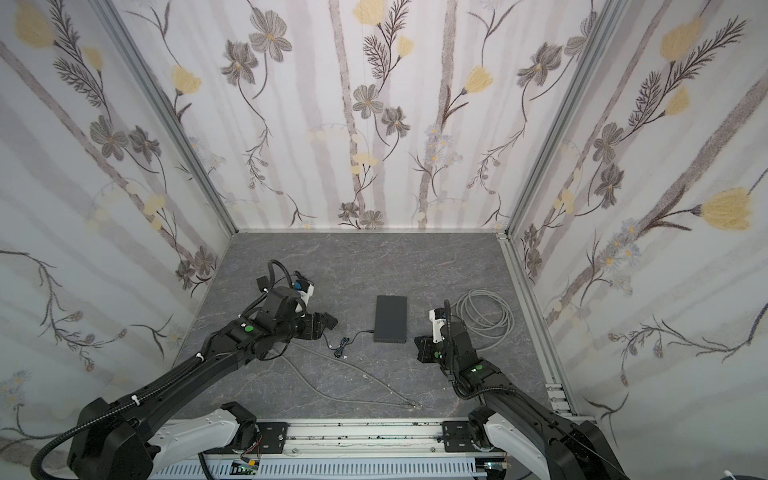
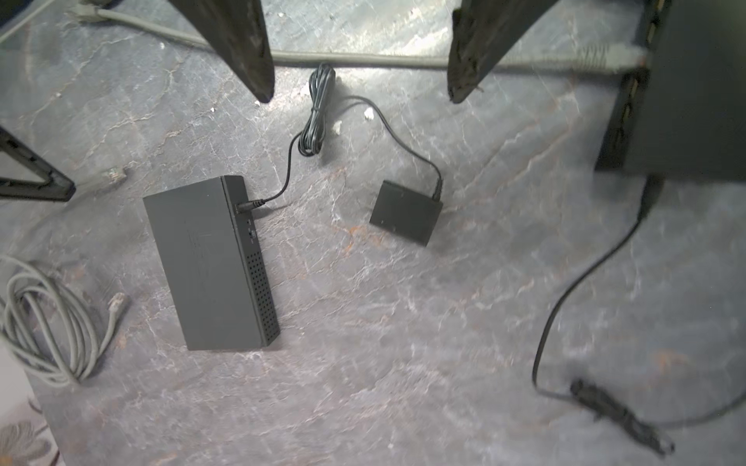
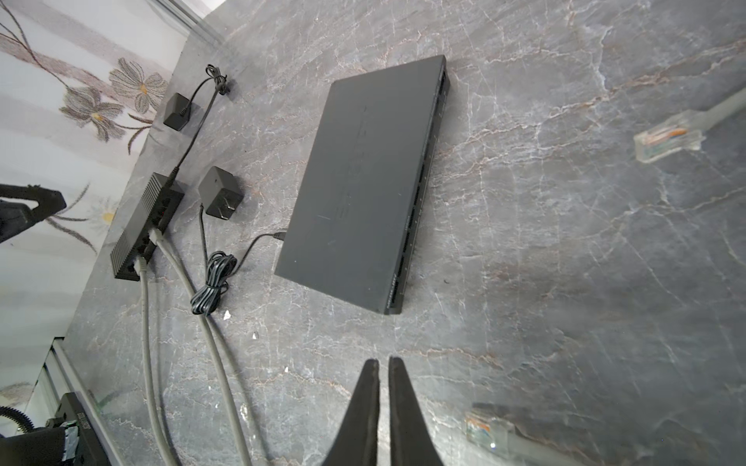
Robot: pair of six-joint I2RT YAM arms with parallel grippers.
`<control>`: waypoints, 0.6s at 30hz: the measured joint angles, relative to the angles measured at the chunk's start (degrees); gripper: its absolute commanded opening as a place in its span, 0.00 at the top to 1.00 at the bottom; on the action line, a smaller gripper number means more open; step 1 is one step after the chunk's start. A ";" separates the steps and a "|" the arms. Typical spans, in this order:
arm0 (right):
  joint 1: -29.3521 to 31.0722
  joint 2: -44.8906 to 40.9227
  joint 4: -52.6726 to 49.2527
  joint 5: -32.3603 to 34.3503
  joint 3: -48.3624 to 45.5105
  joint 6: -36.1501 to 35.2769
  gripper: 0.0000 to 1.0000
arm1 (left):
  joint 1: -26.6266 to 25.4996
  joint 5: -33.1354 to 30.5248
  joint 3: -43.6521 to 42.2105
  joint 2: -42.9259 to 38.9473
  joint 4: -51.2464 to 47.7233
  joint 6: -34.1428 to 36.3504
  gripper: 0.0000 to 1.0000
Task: Insert the plug into the switch port
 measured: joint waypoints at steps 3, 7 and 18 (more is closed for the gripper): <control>-0.13 0.50 0.72 -0.02 -0.72 -0.04 0.89 | 0.74 -1.95 -0.85 -0.04 -0.07 -5.51 0.33; -0.31 1.18 1.05 -0.24 -1.14 -0.22 0.89 | 1.90 -3.96 -0.55 5.09 -0.44 -9.84 0.61; -0.87 0.52 2.19 -0.26 -2.21 -0.20 0.88 | 2.40 -4.33 0.96 19.63 2.40 -11.80 0.57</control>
